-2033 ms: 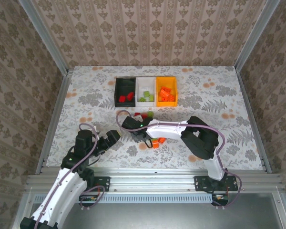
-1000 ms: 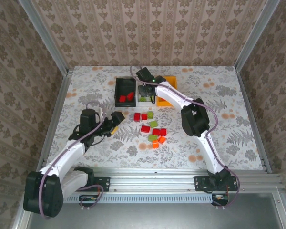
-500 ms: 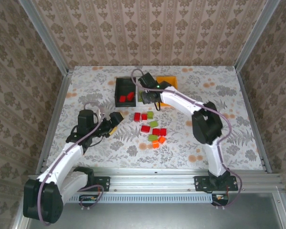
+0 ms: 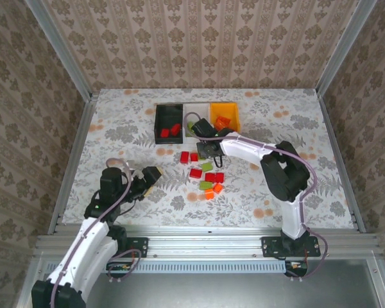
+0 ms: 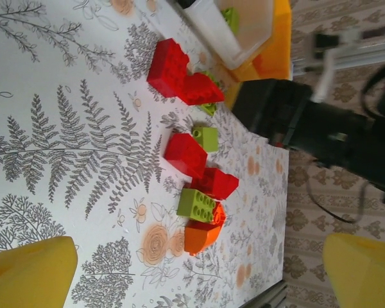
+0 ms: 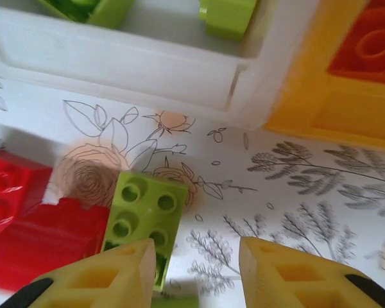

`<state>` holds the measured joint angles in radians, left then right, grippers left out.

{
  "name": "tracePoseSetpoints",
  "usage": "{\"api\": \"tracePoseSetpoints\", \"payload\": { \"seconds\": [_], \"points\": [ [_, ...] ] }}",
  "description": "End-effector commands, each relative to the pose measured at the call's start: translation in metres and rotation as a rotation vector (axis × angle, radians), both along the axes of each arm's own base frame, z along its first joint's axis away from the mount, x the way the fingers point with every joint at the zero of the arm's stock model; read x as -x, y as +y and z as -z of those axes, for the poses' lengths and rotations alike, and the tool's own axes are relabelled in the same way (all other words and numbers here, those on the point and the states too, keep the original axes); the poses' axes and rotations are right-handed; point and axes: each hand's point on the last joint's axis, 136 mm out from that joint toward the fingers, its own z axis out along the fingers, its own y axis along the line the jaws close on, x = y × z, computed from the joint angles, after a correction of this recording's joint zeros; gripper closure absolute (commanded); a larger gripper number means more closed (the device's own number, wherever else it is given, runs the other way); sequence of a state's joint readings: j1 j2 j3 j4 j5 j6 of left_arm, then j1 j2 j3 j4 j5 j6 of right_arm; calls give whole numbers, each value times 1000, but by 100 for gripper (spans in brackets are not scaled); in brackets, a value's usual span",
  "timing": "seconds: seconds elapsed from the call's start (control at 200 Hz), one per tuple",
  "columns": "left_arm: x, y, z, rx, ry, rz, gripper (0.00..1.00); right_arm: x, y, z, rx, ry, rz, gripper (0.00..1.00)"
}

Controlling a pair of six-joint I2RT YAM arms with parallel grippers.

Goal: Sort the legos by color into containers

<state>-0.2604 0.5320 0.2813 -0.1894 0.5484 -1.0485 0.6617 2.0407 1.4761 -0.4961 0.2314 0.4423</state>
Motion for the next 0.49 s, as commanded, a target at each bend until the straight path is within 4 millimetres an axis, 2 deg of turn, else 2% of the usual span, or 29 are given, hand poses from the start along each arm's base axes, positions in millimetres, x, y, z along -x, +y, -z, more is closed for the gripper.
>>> {"api": "tracePoseSetpoints", "payload": {
  "seconds": [0.0, 0.105, 0.145, 0.265, 0.375, 0.49],
  "points": [
    [8, 7, 11, -9, 42, -37, 0, -7, 17, 2, -18, -4, -13, 59],
    [10, 9, 12, -8, 42, -44, 0, 0, 32, 4, -17, -4, -54, 56],
    [10, 9, 12, -6, 42, -46, 0, 1, 35, 5, -10, -6, -59, 50],
    [9, 8, 11, -1, 40, -42, 0, -1, 22, 7, 28, -12, -25, 40],
    [10, 7, 12, -5, 44, -35, 0, -4, 13, 12, 30, -1, -4, 39],
    [10, 7, 14, -7, 49, -36, 0, -4, 17, 23, 13, 25, -29, 43]
  ]
}}
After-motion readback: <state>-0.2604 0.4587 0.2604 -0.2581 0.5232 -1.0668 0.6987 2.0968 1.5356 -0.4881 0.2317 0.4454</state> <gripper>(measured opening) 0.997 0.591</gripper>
